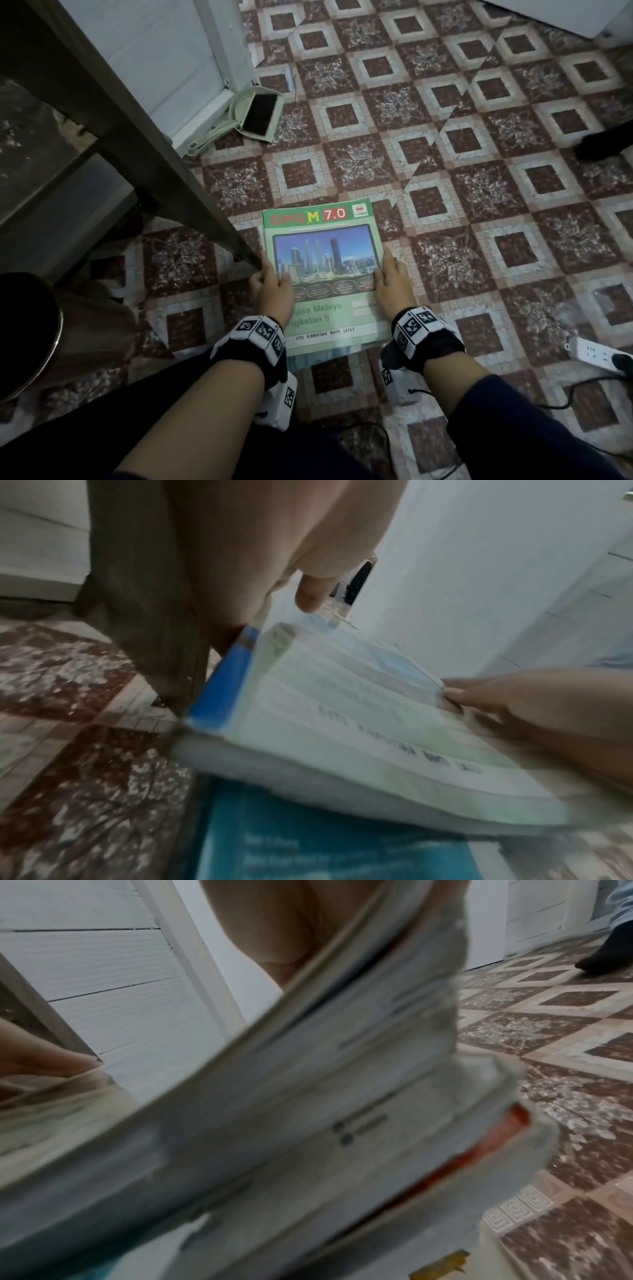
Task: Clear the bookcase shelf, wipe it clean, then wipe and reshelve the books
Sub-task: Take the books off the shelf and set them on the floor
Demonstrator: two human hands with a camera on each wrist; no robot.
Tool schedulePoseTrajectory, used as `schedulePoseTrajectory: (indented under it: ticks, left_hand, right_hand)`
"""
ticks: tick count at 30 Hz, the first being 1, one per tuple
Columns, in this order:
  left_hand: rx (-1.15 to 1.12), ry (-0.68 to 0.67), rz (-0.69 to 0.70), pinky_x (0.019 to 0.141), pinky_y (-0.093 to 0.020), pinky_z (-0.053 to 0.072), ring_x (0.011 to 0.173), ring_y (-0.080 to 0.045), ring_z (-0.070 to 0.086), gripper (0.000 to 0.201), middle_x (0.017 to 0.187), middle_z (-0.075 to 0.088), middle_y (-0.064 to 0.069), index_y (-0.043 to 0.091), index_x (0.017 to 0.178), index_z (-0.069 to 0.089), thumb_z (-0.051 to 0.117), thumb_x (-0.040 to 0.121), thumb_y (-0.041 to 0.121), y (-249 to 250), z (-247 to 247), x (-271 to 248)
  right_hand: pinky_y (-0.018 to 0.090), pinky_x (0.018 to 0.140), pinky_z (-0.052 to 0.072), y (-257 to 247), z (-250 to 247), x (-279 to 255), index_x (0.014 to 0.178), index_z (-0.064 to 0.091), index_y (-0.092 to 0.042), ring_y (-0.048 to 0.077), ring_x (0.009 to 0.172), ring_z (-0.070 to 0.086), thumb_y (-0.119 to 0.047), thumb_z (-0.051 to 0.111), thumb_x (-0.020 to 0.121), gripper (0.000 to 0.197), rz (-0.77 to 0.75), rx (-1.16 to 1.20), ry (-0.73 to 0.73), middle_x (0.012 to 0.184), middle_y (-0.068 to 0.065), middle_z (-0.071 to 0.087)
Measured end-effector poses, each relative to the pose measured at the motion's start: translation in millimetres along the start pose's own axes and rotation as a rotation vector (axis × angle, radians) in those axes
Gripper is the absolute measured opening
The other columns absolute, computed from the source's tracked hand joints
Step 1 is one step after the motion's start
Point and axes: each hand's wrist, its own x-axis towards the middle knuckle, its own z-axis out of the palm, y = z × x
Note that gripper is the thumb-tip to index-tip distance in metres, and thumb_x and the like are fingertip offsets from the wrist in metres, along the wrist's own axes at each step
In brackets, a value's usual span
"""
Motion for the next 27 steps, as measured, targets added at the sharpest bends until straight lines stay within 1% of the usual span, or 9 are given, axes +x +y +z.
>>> schedulePoseTrajectory:
  ticks: [2, 5, 9, 11, 16, 20, 22, 25, 27]
  left_hand:
    - [0.087, -0.015, -0.005, 0.094, -0.031, 0.035, 0.12, -0.025, 0.04, 0.056, 0.149, 0.023, -0.004, 0.035, 0.155, 0.004, 0.031, 0.105, 0.032, 0, -2, 0]
    - [0.062, -0.046, -0.022, 0.084, -0.023, 0.031, 0.113, -0.021, 0.042, 0.059, 0.154, 0.017, -0.005, 0.033, 0.155, 0.003, 0.034, 0.105, 0.028, 0, -2, 0]
    - [0.064, -0.05, -0.046, 0.09, -0.027, 0.033, 0.136, -0.027, 0.035, 0.06, 0.158, 0.011, -0.008, 0.029, 0.155, 0.002, 0.035, 0.105, 0.027, 9, -4, 2]
    - [0.106, -0.056, -0.058, 0.1, -0.034, 0.036, 0.136, -0.031, 0.036, 0.062, 0.159, 0.013, -0.012, 0.028, 0.155, 0.0, 0.035, 0.104, 0.028, 11, -6, 7]
    - [0.137, -0.053, -0.055, 0.104, -0.037, 0.039, 0.133, -0.035, 0.041, 0.068, 0.159, 0.017, -0.015, 0.024, 0.156, 0.001, 0.039, 0.1, 0.024, 24, -20, 5]
    - [0.118, 0.003, 0.023, 0.107, -0.039, 0.039, 0.13, -0.033, 0.046, 0.055, 0.151, 0.037, -0.013, 0.019, 0.151, 0.029, 0.043, 0.098, 0.022, 39, -44, -9]
    - [0.072, 0.021, 0.097, 0.099, -0.029, 0.043, 0.12, -0.029, 0.054, 0.042, 0.137, 0.053, -0.008, 0.014, 0.138, 0.05, 0.045, 0.097, 0.02, 47, -63, -14]
    - [0.015, 0.068, 0.167, 0.083, -0.023, 0.044, 0.106, -0.021, 0.058, 0.028, 0.124, 0.06, -0.002, 0.017, 0.12, 0.061, 0.044, 0.098, 0.018, 61, -100, -28]
    - [-0.019, 0.117, 0.199, 0.087, -0.028, 0.048, 0.105, -0.02, 0.059, 0.021, 0.12, 0.063, -0.001, 0.023, 0.104, 0.064, 0.045, 0.099, 0.019, 66, -127, -36]
  right_hand:
    - [0.039, 0.099, 0.036, 1, 0, 4, 0.151, 0.024, -0.016, 0.033, 0.118, 0.043, -0.022, 0.036, 0.103, 0.05, 0.014, -0.106, -0.007, 0.136, 0.014, 0.043]
    - [0.04, 0.097, 0.038, 3, 0, 6, 0.148, 0.029, -0.018, 0.034, 0.117, 0.046, -0.023, 0.038, 0.102, 0.047, 0.016, -0.109, -0.001, 0.131, 0.012, 0.047]
    - [0.042, 0.101, 0.04, -3, -5, 7, 0.152, 0.022, -0.02, 0.033, 0.119, 0.046, -0.024, 0.04, 0.101, 0.054, 0.046, -0.111, -0.037, 0.135, 0.014, 0.044]
    - [0.043, 0.102, 0.039, -10, -10, 8, 0.152, 0.022, -0.02, 0.035, 0.122, 0.044, -0.024, 0.043, 0.1, 0.056, 0.084, -0.113, -0.04, 0.139, 0.017, 0.041]
    - [0.042, 0.103, 0.034, -36, -26, 2, 0.145, 0.036, -0.023, 0.032, 0.124, 0.039, -0.023, 0.051, 0.095, 0.053, 0.103, -0.196, 0.078, 0.137, 0.015, 0.043]
    - [0.041, 0.105, 0.031, -73, -40, -6, 0.14, 0.044, -0.02, 0.033, 0.124, 0.038, -0.023, 0.05, 0.092, 0.049, 0.041, -0.301, 0.136, 0.134, 0.017, 0.043]
    - [0.041, 0.106, 0.029, -98, -43, -12, 0.136, 0.048, -0.021, 0.033, 0.124, 0.038, -0.023, 0.047, 0.093, 0.043, -0.031, -0.292, 0.142, 0.134, 0.016, 0.044]
    - [0.039, 0.105, 0.031, -143, -38, -24, 0.127, 0.056, -0.022, 0.031, 0.123, 0.038, -0.024, 0.047, 0.093, 0.035, -0.183, -0.251, 0.129, 0.13, 0.012, 0.049]
    - [0.038, 0.102, 0.034, -176, -31, -36, 0.123, 0.058, -0.022, 0.03, 0.12, 0.041, -0.025, 0.045, 0.094, 0.032, -0.295, -0.257, 0.086, 0.127, 0.01, 0.053]
